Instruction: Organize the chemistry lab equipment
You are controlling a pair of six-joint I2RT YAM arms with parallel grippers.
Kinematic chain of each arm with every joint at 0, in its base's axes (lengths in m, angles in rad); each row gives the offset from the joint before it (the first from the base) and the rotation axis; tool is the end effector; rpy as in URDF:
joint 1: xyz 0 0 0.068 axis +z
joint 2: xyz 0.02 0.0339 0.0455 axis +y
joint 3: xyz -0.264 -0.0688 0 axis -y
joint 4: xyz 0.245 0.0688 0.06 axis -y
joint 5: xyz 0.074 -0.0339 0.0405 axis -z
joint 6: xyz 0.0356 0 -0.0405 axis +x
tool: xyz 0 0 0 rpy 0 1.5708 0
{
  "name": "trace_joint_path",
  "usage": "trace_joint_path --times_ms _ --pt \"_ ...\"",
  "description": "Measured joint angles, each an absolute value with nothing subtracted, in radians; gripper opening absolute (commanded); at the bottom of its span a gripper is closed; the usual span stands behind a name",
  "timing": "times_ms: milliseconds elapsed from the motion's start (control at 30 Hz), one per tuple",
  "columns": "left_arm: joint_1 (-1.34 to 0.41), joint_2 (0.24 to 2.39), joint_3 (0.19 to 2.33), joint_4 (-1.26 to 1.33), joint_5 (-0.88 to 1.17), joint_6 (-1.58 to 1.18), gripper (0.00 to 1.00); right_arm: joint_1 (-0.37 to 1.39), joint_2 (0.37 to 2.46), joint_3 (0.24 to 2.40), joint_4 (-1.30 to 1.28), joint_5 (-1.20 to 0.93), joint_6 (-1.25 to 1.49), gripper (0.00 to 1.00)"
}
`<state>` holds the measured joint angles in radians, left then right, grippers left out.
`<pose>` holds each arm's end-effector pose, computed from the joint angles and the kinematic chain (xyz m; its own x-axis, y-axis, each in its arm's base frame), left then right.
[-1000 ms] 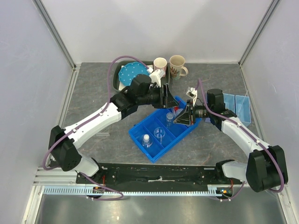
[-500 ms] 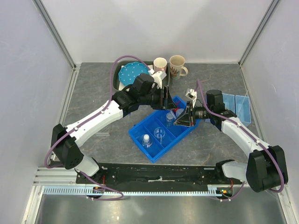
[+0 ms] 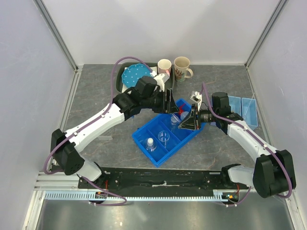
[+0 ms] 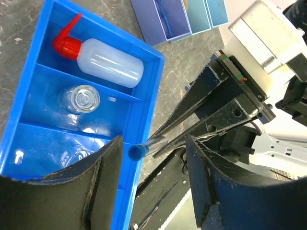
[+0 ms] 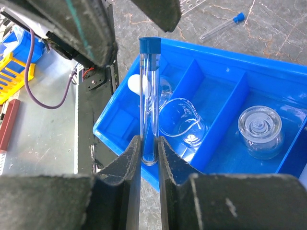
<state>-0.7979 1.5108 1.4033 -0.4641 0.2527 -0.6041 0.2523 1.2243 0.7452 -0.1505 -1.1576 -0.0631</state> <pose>0.2348 -0.2535 0.3517 -0.7880 0.0202 -0.6154 0.4768 0.6525 -0.5890 0.2308 0.0932 0.2501 -0.5175 -0.1596 -0.8407 -0.8514 0.1944 0.4872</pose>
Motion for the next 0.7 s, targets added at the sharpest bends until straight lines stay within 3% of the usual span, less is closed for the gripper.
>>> trace_joint_path --times_ms 367,700 --pt "-0.764 1.44 1.339 -0.428 0.247 -0.606 0.64 0.253 1.21 0.755 -0.144 -1.18 -0.08 0.14" --pt "-0.748 1.443 1.255 -0.339 0.371 -0.641 0.51 0.255 1.21 0.755 -0.144 -1.185 -0.084 0.14"
